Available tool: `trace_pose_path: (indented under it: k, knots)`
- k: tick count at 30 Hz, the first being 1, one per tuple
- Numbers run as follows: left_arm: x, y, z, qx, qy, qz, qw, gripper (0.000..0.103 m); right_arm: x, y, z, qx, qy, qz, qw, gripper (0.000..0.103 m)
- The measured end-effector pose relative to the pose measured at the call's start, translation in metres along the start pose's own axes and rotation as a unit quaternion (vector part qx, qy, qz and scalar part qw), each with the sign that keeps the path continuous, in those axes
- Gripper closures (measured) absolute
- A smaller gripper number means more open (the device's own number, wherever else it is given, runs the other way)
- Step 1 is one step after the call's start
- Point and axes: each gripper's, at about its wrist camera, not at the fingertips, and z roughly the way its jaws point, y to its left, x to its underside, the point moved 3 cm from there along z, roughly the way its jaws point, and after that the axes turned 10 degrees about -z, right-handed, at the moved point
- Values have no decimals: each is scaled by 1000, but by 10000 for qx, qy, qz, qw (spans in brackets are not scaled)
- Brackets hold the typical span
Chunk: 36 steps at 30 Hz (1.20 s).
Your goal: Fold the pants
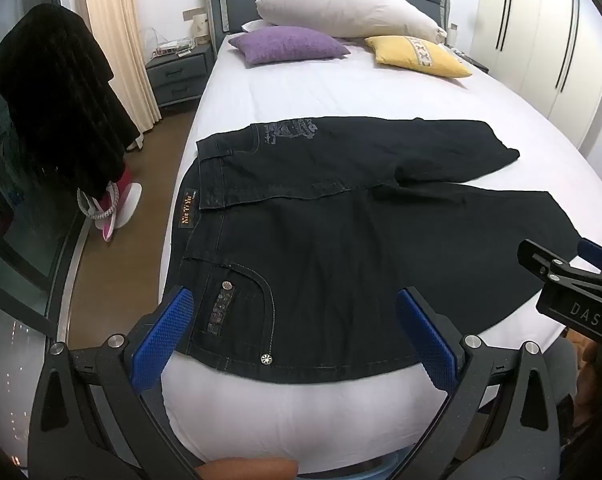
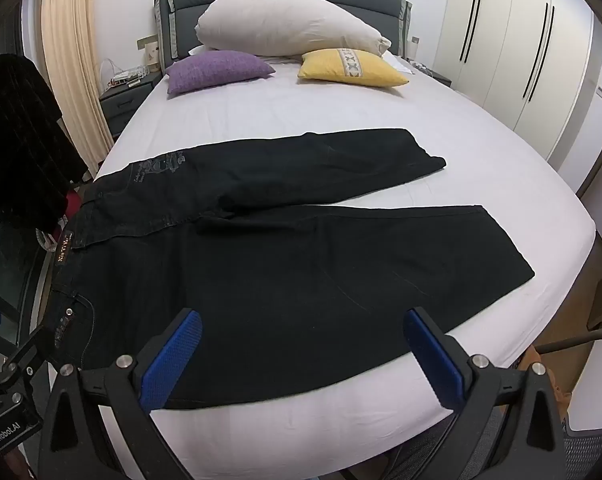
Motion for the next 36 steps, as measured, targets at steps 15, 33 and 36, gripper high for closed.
trace_pose_path:
  k: [15,33,36]
  knots:
    - [3,-1,2,-29,17,25,10000,0,-2,0,-1,-6,3,4,10000,0]
    - [5,2,5,-27,30,24,10000,0,5,1,2,-26,1,2,10000,0]
    - [5,2,5,-33,33,25,10000,0,6,1,3,-27,4,8,10000,0]
